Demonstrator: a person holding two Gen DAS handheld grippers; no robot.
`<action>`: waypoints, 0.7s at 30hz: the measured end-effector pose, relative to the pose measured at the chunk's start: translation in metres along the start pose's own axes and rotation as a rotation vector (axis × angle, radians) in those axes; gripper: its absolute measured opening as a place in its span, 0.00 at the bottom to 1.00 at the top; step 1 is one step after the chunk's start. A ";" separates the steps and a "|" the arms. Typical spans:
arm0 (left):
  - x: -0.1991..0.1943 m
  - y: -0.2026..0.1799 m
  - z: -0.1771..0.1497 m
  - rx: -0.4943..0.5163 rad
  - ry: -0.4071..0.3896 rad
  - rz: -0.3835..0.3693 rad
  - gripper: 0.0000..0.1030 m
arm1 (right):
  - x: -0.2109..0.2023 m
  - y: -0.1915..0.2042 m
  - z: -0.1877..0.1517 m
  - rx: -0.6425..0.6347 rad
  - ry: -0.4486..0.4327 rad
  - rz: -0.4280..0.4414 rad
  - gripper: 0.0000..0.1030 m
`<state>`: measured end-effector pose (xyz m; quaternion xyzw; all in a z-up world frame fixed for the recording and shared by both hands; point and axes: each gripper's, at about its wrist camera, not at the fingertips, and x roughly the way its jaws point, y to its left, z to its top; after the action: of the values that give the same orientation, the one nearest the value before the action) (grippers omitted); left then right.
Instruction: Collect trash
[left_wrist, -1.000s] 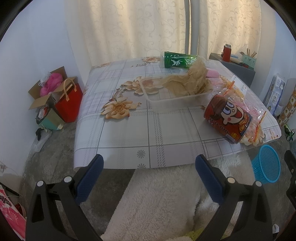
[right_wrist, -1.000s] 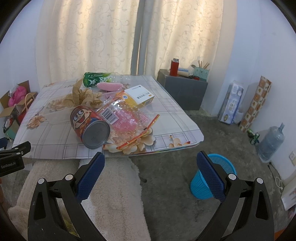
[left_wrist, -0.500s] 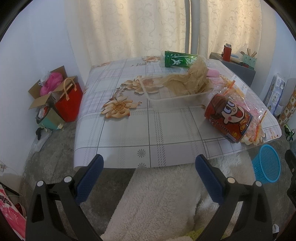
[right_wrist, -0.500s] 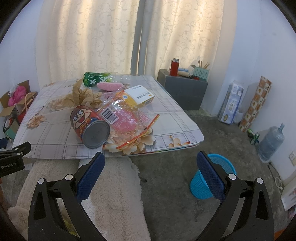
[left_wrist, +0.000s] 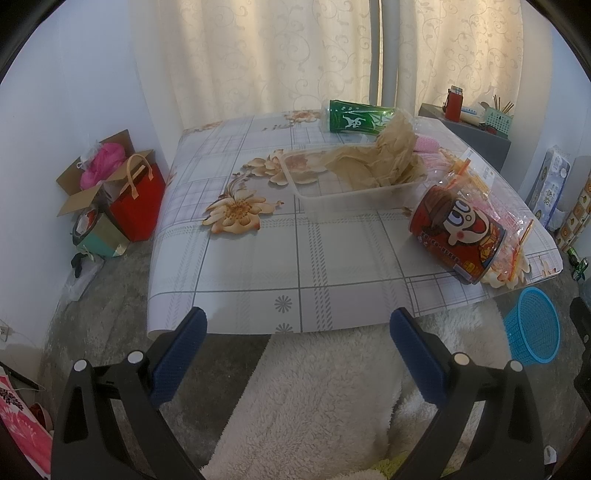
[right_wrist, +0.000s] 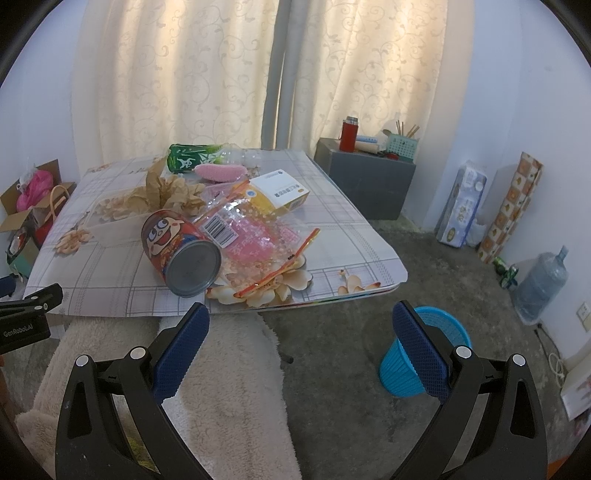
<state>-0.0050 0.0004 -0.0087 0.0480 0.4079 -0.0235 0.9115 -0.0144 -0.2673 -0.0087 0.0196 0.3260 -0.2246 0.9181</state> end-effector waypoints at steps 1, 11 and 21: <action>0.000 0.000 -0.001 0.001 -0.001 0.000 0.94 | 0.000 -0.001 0.000 0.001 0.000 0.001 0.92; 0.003 0.002 0.004 0.007 0.018 -0.034 0.94 | 0.002 0.002 0.002 0.002 0.001 0.011 0.92; 0.021 0.001 0.026 0.007 0.028 -0.175 0.94 | 0.020 -0.003 0.004 0.017 0.017 0.027 0.92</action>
<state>0.0283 -0.0015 -0.0070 0.0158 0.4233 -0.1040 0.8998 0.0004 -0.2784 -0.0173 0.0337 0.3315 -0.2146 0.9181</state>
